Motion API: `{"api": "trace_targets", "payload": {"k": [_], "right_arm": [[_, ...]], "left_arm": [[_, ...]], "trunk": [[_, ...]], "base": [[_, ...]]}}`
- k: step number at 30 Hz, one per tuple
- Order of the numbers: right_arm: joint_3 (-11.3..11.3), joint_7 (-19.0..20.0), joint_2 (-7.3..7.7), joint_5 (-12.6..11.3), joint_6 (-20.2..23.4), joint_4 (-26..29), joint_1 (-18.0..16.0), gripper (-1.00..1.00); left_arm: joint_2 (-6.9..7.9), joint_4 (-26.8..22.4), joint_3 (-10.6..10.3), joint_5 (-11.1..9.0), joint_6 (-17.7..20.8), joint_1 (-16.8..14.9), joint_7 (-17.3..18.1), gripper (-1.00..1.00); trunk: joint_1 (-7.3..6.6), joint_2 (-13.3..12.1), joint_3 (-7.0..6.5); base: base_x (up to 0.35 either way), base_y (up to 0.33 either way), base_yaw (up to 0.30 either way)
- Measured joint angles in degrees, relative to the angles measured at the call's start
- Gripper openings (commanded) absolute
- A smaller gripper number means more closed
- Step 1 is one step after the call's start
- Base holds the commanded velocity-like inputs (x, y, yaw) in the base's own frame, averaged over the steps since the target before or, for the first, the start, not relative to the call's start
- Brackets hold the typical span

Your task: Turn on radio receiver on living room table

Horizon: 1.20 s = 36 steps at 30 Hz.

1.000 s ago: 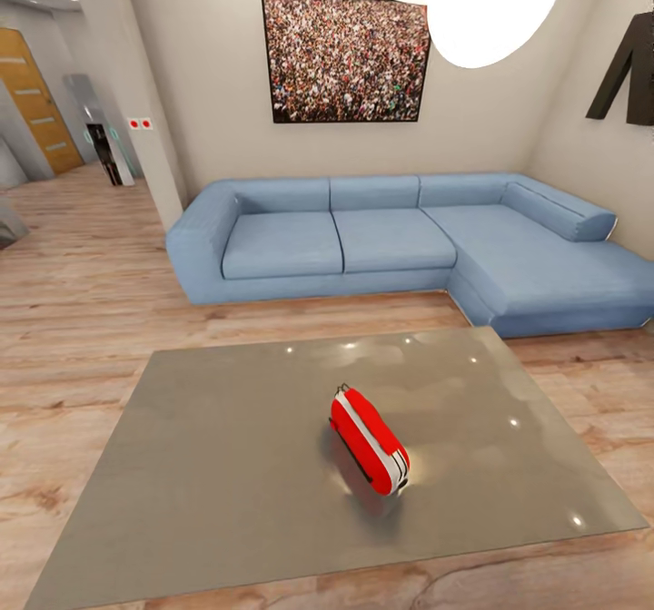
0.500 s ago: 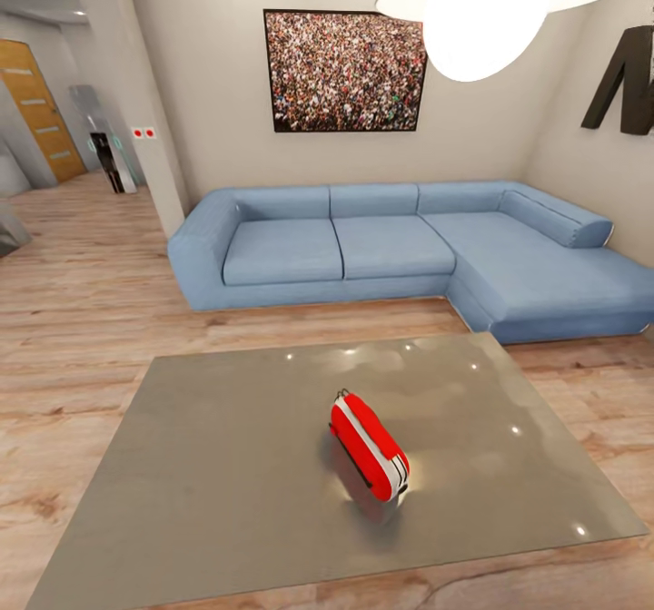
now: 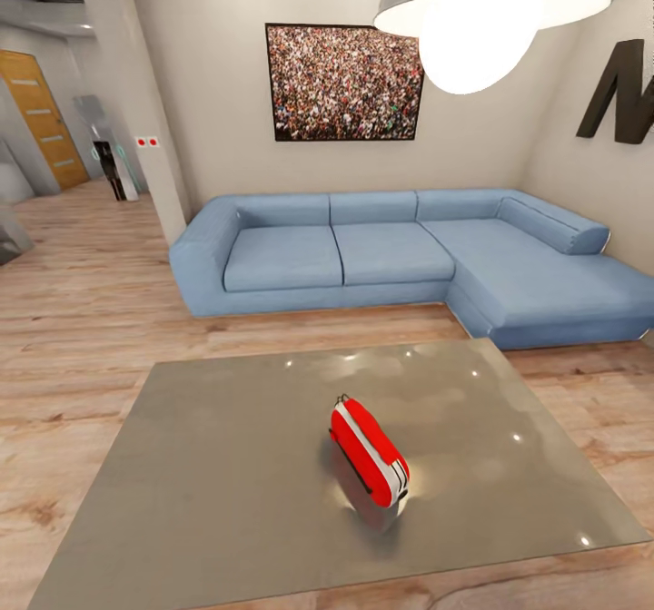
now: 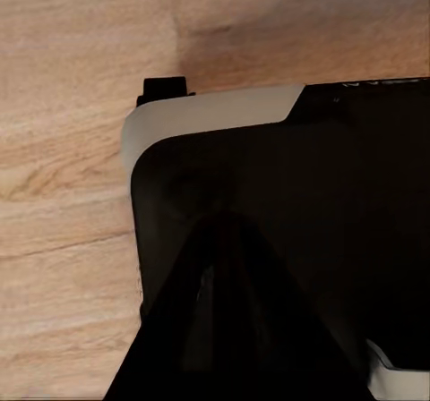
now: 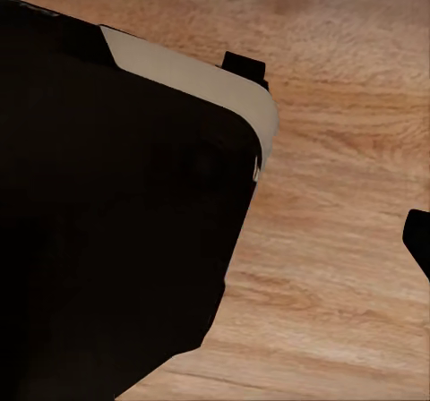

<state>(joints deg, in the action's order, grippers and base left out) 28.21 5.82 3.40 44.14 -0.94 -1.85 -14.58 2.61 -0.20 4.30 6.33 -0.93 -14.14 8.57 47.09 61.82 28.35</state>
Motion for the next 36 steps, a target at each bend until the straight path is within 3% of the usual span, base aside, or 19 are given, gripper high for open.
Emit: {"api": "trace_targets", "payload": {"k": [4,8,9,10,14,36], "right_arm": [[0.0,-2.32,-1.85,-0.19,-0.83,0.0,2.03,1.0],[0.0,-3.27,-2.56,-1.53,-3.49,0.0,4.58,1.0],[0.0,-3.53,-2.72,-2.61,-4.11,0.0,5.1,1.0],[0.01,-4.01,-2.88,-5.66,-4.89,0.0,5.75,1.0],[0.0,-4.26,-3.02,-7.45,-5.31,0.0,6.12,1.0],[-0.12,-4.15,-2.47,-7.72,-5.21,0.08,6.23,1.0]], "left_arm": [[0.27,-0.05,0.2,-0.34,-0.09,0.66,-1.9,-1.0],[0.48,-0.06,0.39,-1.87,-0.07,0.81,-2.29,-1.0],[0.51,-0.07,0.41,-2.5,-0.06,0.83,-2.33,-1.0],[0.54,-0.07,0.44,-3.68,-0.05,0.86,-2.39,-1.0],[0.55,-0.07,0.45,-4.36,-0.04,0.87,-2.49,-1.0],[0.57,-0.17,0.39,-4.1,-0.08,0.91,-2.43,-1.0]], "trunk": [[0.0,0.0,-0.36],[0.0,0.0,-0.73],[0.0,0.0,-0.82],[0.0,0.0,-0.91],[0.0,0.0,-1.28],[0.0,0.0,-2.48]], "base": [[0.0,0.0,0.0],[0.0,0.0,0.0],[0.0,0.0,0.0],[0.0,0.0,0.0],[0.0,0.0,0.0],[0.0,0.0,0.0]]}}
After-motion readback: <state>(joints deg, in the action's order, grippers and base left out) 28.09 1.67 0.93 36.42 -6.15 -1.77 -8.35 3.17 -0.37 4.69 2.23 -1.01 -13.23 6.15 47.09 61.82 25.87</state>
